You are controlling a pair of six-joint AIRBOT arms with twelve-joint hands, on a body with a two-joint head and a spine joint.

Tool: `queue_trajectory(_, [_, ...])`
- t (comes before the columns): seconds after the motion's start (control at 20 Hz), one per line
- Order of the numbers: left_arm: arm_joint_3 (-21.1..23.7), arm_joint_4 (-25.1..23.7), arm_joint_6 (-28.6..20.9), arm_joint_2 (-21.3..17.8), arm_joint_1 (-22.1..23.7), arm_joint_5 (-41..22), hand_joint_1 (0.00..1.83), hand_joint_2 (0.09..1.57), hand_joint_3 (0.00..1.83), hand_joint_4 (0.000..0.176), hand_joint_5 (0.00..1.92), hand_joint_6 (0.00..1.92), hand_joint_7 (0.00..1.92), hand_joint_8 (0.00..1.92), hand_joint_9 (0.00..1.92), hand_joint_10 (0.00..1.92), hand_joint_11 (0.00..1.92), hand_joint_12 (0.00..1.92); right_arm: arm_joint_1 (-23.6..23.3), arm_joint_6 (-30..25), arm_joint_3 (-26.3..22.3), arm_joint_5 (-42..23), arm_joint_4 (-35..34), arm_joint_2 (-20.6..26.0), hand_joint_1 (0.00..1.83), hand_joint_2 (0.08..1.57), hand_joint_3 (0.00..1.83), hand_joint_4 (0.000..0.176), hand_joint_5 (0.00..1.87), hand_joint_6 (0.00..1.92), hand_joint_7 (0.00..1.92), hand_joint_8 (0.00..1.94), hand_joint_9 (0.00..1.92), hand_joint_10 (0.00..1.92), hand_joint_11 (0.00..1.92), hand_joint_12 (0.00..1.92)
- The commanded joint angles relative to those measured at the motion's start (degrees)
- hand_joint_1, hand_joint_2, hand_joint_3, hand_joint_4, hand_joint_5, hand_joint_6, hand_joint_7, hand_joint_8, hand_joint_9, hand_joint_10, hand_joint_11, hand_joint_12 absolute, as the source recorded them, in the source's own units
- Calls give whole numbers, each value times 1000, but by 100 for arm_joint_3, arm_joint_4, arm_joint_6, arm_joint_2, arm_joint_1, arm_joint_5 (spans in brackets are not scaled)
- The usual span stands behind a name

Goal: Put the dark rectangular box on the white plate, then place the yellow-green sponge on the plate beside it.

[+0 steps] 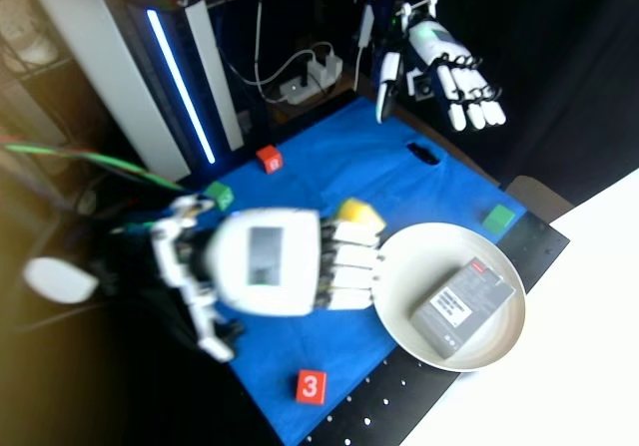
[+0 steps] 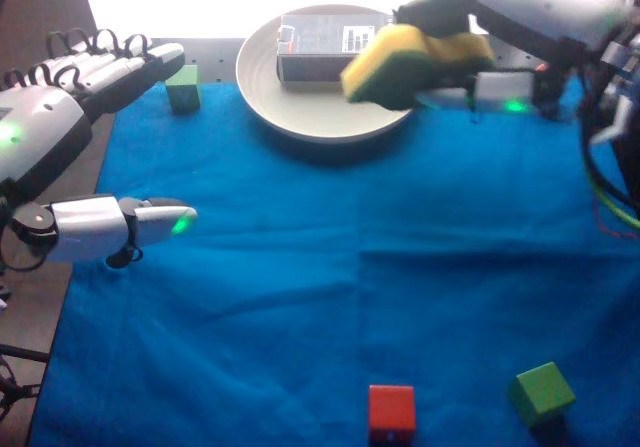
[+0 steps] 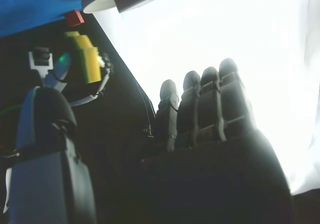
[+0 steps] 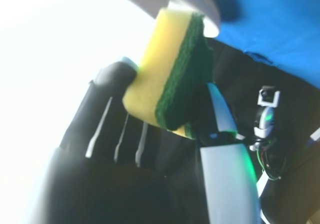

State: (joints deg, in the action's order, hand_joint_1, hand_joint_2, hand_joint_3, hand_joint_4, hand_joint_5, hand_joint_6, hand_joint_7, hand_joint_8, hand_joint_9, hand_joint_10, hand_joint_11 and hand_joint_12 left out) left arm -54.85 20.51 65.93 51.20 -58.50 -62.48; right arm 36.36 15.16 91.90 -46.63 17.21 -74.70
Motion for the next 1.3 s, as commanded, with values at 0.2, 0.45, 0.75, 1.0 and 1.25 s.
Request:
queue_trajectory(0.2, [1,-135,-121,14,47,-735,719,944,0,72,172,0,99,2,17,4,3,1,-450,-23,501,-254,-211,-531,1617,1121,0,0,724,1259,825,1287,865,1281,672,1486])
queue_trajectory(0.45, [-32,-183,-210,55,47,-701,727,949,2,81,172,4,100,2,13,4,0,0,-665,-23,945,248,-209,-940,1275,1058,0,0,692,182,577,699,587,1142,606,1556])
queue_trajectory(0.75, [-31,-186,-249,74,38,-710,752,937,0,108,185,5,86,1,0,0,0,0,-675,-23,1010,313,-204,-976,836,932,1,176,101,5,118,5,276,12,4,1144])
queue_trajectory(1.0, [-29,-185,-277,50,22,-774,744,963,9,100,142,0,59,0,0,0,0,0,-674,-24,788,289,-285,-874,723,900,0,176,53,2,65,2,152,19,0,1040])
queue_trajectory(1.25, [8,-190,-323,-15,-9,-939,742,965,7,69,163,9,76,7,0,0,0,0,-280,-24,255,-810,-1043,-240,776,885,0,176,59,2,0,0,0,0,0,0])
